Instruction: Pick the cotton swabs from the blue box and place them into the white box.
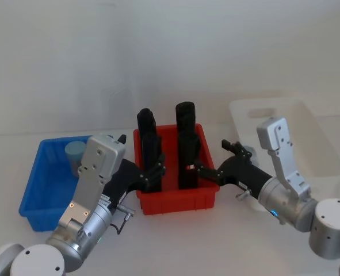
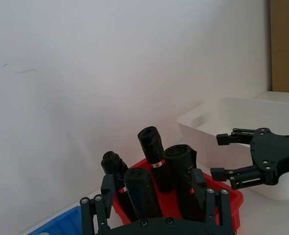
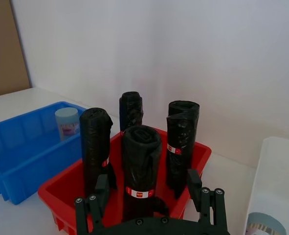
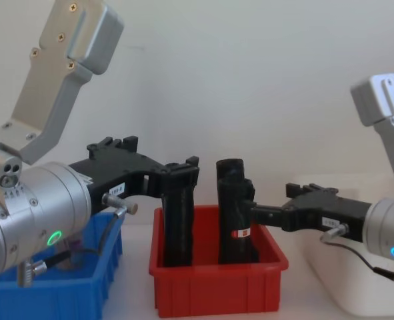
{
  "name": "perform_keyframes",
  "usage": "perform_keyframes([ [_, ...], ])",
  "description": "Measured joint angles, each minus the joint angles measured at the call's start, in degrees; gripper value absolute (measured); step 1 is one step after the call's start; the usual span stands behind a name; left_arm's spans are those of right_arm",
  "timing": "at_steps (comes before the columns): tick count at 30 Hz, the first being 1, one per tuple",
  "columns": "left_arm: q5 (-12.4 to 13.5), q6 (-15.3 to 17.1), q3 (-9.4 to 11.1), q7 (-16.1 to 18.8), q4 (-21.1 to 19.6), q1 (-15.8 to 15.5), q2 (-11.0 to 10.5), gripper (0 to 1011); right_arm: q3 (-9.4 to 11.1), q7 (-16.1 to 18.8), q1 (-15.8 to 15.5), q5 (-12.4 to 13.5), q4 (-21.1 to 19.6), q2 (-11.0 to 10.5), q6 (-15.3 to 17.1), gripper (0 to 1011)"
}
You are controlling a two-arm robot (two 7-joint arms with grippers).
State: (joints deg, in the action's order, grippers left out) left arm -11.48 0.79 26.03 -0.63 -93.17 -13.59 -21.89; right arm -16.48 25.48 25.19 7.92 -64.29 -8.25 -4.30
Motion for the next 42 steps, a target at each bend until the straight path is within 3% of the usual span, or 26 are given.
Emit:
perform_keyframes([
  [19,0.00,0.00,0.00,0.00,0.00,0.00,0.00,1000,-2.31,3.32,14.23,-2.99,23.23,6.33,-6.46,997],
  [24,0.00,0.00,0.00,0.00,0.00,0.00,0.00,1000,-2.59,3.60,16.88,-3.35,27.98,7.45,-8.01,882],
  [29,0.00,0.00,0.00,0.01,0.00,0.00,0.00,1000,-2.76,4.02,18.65,-3.46,31.09,8.18,-9.06,759],
  [35,0.00,0.00,0.00,0.01,0.00,0.00,0.00,1000,-2.79,4.45,19.20,-3.41,31.81,8.41,-9.42,564],
  [38,0.00,0.00,0.00,0.00,0.00,0.00,0.00,1000,-2.71,4.63,18.96,-3.11,30.88,8.31,-9.32,486],
  [42,0.00,0.00,0.00,0.01,0.00,0.00,0.00,1002,-2.39,4.75,17.61,-2.43,27.46,7.71,-8.45,456],
])
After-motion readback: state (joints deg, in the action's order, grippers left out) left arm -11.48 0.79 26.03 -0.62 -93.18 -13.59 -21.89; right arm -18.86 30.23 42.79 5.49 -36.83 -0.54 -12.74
